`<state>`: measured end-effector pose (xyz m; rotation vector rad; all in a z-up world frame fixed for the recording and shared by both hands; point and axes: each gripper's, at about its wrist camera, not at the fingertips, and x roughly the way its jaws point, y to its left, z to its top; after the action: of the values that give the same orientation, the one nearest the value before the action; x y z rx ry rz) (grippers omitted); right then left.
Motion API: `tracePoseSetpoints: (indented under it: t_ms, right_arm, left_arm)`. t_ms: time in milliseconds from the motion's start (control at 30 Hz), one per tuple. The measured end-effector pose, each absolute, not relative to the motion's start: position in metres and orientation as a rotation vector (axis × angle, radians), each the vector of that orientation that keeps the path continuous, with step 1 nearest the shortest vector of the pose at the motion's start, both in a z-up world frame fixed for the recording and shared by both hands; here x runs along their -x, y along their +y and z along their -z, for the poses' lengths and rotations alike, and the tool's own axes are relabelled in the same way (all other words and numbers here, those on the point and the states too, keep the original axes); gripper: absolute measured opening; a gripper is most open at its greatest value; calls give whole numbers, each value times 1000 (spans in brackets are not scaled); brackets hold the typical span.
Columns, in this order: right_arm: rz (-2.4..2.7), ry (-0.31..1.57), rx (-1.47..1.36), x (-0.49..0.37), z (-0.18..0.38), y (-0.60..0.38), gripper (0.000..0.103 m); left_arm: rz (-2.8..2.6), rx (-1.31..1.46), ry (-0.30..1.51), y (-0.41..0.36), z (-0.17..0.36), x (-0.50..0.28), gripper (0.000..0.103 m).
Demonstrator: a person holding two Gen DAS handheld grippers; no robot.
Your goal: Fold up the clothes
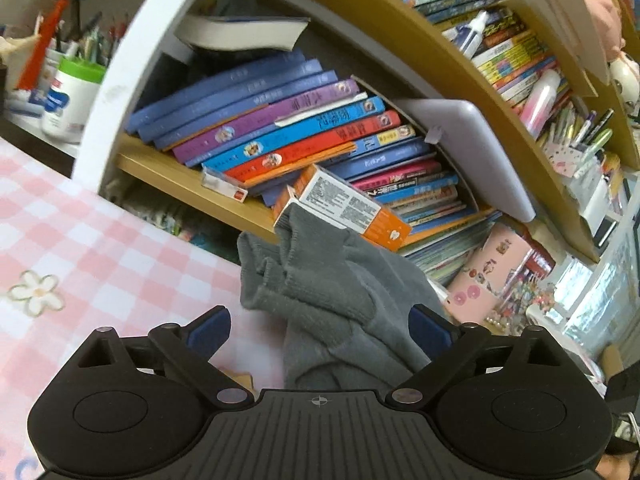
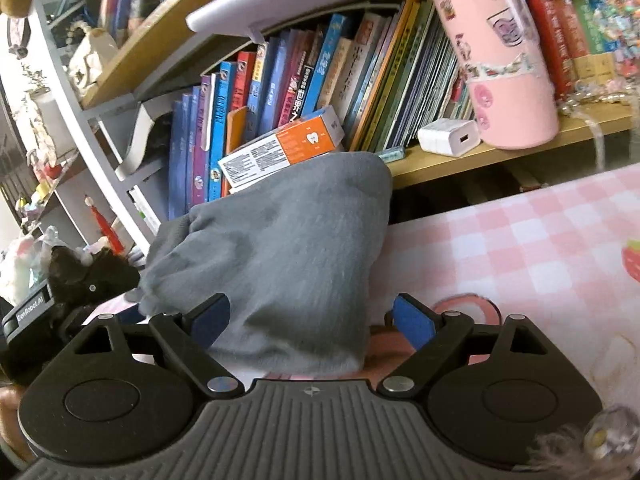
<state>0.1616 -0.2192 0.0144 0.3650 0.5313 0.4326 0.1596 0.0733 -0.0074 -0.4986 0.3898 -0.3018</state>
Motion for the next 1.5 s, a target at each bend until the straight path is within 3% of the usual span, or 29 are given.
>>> tracePoseSetpoints:
  t_ms: [533, 800, 1500]
  right_arm:
    - [-367, 518, -199, -75, -19, -202, 89]
    - [-310, 429, -43, -35, -21, -185, 95]
    - [-197, 398, 47, -6, -15, -181, 103]
  left_arm:
    - [242, 349, 356, 35, -4, -84, 98]
    - [196, 182, 402, 8, -4, -52, 103]
    - [116, 67, 405, -5, -4, -24, 103]
